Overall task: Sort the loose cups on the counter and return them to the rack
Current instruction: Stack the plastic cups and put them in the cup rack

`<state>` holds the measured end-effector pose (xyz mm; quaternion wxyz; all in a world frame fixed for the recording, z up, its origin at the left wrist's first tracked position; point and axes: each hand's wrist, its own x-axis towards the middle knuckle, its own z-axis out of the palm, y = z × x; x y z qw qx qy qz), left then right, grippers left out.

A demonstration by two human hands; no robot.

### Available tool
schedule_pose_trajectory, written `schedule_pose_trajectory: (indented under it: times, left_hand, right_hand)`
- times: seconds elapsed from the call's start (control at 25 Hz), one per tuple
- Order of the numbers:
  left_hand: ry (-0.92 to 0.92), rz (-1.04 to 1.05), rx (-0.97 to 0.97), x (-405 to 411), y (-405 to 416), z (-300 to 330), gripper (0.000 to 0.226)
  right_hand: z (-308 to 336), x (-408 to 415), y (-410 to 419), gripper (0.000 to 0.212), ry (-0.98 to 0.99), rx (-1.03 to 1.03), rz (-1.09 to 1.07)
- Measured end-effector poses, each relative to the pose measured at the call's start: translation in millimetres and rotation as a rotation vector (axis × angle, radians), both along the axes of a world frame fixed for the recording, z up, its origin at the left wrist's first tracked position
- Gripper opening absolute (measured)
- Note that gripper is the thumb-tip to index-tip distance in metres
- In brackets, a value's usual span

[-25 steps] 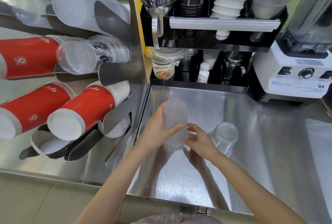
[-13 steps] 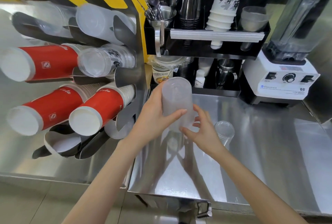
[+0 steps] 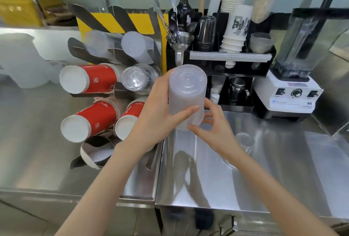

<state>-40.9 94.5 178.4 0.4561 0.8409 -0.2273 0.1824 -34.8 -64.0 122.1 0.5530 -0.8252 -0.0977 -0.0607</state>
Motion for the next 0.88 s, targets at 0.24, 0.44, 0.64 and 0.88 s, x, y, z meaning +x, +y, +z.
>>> schedule_pose_trajectory:
  times: [0.24, 0.44, 0.64, 0.88]
  left_hand:
    - [-0.100, 0.023, -0.031, -11.3, 35.6, 18.3, 0.068]
    - [-0.169, 0.055, -0.048, -15.9, 57.3, 33.4, 0.066]
    - [-0.207, 0.060, -0.067, -16.8, 70.7, 53.2, 0.076]
    - [-0.329, 0.111, -0.061, -2.9, 85.0, 76.5, 0.066]
  right_hand:
    - [25.5, -0.7, 34.4, 0.067, -0.134, -0.033, 0.074]
    - [42.2, 11.1, 54.6, 0.070, -0.211, -0.071, 0.098]
    - [68.7, 34.1, 66.6, 0.072, -0.303, -0.133, 0.127]
    - [104.2, 71.0, 83.7, 0.073, -0.449, -0.238, 0.189]
